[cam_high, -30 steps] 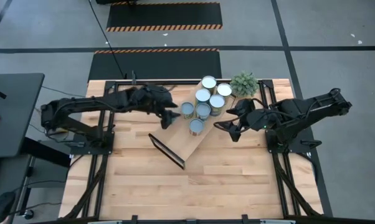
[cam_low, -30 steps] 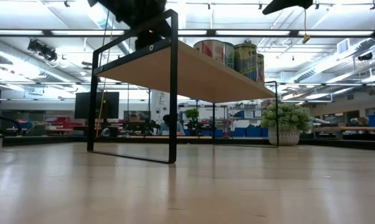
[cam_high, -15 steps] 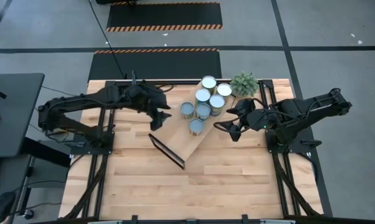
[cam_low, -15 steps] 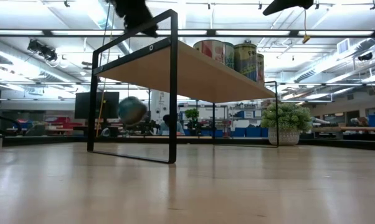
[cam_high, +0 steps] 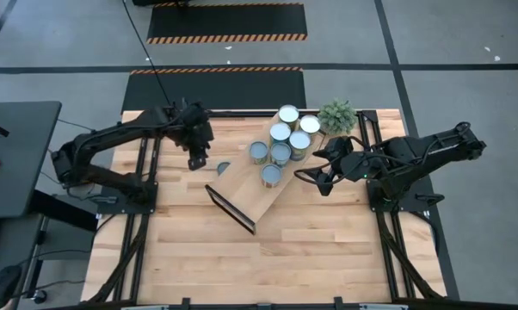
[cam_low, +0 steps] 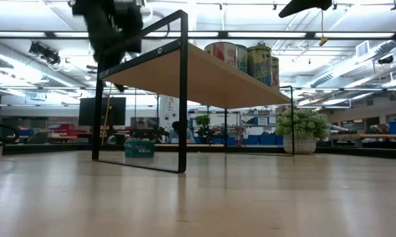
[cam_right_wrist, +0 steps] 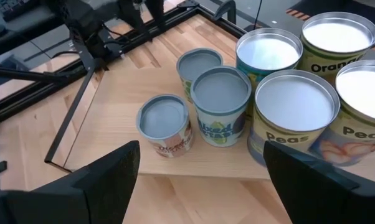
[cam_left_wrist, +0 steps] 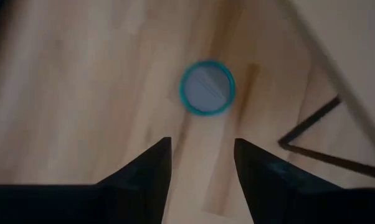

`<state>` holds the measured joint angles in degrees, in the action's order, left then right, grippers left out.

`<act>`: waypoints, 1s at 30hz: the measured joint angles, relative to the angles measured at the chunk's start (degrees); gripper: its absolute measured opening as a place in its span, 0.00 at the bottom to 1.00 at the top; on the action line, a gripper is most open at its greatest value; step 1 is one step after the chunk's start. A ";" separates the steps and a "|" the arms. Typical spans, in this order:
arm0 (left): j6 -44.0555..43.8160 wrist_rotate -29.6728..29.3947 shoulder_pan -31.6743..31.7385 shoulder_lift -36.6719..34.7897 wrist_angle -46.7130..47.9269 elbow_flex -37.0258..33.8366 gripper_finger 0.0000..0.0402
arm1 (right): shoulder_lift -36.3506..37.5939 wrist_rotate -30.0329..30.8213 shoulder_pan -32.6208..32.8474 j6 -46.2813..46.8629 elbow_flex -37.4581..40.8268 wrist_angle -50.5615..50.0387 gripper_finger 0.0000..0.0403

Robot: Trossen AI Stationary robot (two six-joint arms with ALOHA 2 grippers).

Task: Pick and place cans onto a shelf
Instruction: Put the canned tuna on the shelf

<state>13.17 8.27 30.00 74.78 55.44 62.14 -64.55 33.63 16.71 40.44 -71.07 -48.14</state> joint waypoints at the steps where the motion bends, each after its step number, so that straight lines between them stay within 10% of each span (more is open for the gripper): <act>1: 0.53 1.69 0.69 0.03 -1.14 -1.88 0.45 | 0.02 0.00 0.00 0.25 0.00 0.00 0.87; 10: 1.95 4.95 3.49 0.09 -17.98 -14.36 0.45 | 0.00 -0.01 0.00 0.53 0.00 0.00 0.87; 23: 11.35 25.86 8.91 0.24 -39.14 -26.30 0.41 | 0.00 -0.02 -0.02 3.39 0.00 0.02 0.87; 30: 12.22 24.29 6.33 0.24 -52.26 -33.45 0.38 | -0.04 -0.01 -0.50 3.55 0.02 0.08 0.87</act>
<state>25.39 32.56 36.33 75.02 3.17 28.69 -64.60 33.62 16.21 43.99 -71.05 -48.06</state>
